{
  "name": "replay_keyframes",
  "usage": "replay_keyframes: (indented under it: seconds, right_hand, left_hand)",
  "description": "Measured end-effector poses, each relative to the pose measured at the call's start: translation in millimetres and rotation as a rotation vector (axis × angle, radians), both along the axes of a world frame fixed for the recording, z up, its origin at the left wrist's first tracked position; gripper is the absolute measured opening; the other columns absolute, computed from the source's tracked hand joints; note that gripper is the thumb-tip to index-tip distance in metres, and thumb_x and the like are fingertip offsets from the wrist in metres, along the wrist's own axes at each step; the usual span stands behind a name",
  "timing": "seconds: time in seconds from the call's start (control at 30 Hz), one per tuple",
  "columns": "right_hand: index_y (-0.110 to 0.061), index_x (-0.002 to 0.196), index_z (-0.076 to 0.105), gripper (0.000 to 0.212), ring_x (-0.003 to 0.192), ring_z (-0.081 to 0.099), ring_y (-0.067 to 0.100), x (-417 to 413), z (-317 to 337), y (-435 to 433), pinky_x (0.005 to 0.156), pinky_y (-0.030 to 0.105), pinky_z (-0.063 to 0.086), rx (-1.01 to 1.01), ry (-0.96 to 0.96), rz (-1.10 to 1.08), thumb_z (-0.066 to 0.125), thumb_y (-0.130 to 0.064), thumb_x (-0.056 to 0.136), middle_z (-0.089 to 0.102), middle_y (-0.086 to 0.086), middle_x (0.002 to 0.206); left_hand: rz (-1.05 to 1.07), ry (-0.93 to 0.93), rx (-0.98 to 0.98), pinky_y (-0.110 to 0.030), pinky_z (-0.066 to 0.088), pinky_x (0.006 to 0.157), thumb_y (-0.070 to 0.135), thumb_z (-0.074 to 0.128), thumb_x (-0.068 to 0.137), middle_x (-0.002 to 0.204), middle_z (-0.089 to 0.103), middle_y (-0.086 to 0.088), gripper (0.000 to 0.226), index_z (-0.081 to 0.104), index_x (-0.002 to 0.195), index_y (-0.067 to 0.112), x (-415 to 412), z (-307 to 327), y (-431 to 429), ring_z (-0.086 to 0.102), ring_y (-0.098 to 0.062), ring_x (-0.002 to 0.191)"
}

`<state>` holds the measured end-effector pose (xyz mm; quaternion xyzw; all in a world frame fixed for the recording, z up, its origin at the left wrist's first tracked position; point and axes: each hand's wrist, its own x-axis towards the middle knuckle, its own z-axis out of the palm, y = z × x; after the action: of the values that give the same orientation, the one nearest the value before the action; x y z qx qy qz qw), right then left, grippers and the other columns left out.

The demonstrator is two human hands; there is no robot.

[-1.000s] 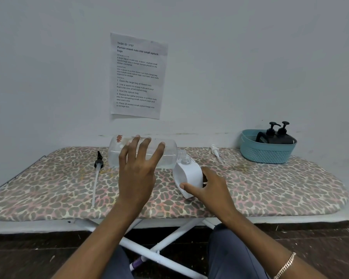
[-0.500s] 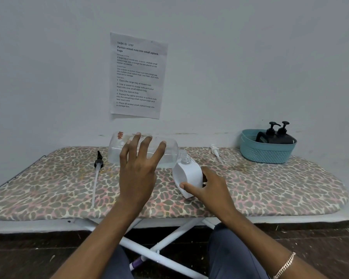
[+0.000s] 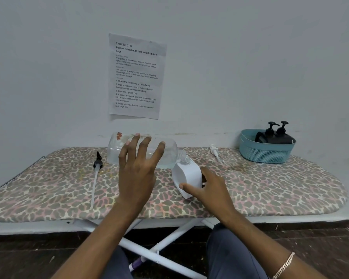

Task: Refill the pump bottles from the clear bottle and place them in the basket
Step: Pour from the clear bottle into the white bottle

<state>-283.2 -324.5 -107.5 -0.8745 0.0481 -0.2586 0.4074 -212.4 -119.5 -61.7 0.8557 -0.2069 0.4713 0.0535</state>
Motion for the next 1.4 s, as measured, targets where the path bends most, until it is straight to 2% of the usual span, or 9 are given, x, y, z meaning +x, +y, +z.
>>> replay_keyframes:
  seconds: [0.3, 0.57, 1.07, 1.27, 1.4]
  right_hand:
    - [-0.027, 0.126, 0.063, 0.062, 0.093, 0.057, -0.012, 0.8, -0.4, -0.2, 0.067, 0.012, 0.049, 0.003, -0.006, 0.000, 0.081, -0.059, 0.077, 0.065, -0.019, 0.109]
    - [-0.025, 0.125, 0.065, 0.057, 0.089, 0.056, -0.018, 0.4, -0.9, -0.4, 0.069, 0.006, 0.046, 0.019, -0.017, 0.006, 0.085, -0.052, 0.078, 0.060, -0.025, 0.101]
    - [-0.027, 0.123, 0.066, 0.056, 0.094, 0.059, -0.011, -0.1, -0.4, -0.4, 0.070, 0.014, 0.052, 0.012, -0.018, 0.004, 0.083, -0.056, 0.078, 0.067, -0.019, 0.106]
    - [-0.026, 0.124, 0.066, 0.056, 0.094, 0.059, -0.011, -0.8, 0.7, 0.3, 0.070, 0.010, 0.050, 0.023, -0.019, 0.009, 0.084, -0.053, 0.079, 0.067, -0.017, 0.108]
    - [-0.026, 0.123, 0.066, 0.056, 0.094, 0.059, -0.011, -1.1, 1.2, 0.7, 0.069, 0.012, 0.050, 0.018, -0.017, 0.006, 0.083, -0.054, 0.078, 0.066, -0.018, 0.106]
  left_hand:
    - [0.003, 0.005, 0.011, -0.051, 0.025, 0.116, -0.016, 0.066, 0.066, 0.144, 0.059, -0.015, 0.083, 0.065, 0.139, 0.024, 1.5, 0.2, -1.0, 0.042, -0.041, 0.145]
    - [-0.009, 0.002, -0.001, -0.051, 0.026, 0.115, -0.014, 0.066, 0.068, 0.144, 0.059, -0.015, 0.080, 0.065, 0.139, 0.024, 1.9, -1.1, -1.0, 0.044, -0.041, 0.144]
    - [-0.019, -0.013, 0.010, -0.050, 0.026, 0.116, -0.016, 0.066, 0.066, 0.143, 0.059, -0.014, 0.083, 0.065, 0.139, 0.024, 4.7, -0.3, -0.3, 0.041, -0.039, 0.145]
    - [-0.021, -0.012, 0.015, -0.050, 0.026, 0.116, -0.016, 0.067, 0.066, 0.144, 0.058, -0.014, 0.083, 0.064, 0.139, 0.024, 4.6, 0.7, 0.2, 0.041, -0.039, 0.145]
    - [-0.023, -0.015, 0.015, -0.051, 0.026, 0.116, -0.016, 0.066, 0.066, 0.144, 0.058, -0.015, 0.084, 0.064, 0.139, 0.024, 4.4, 0.4, 0.7, 0.040, -0.039, 0.145]
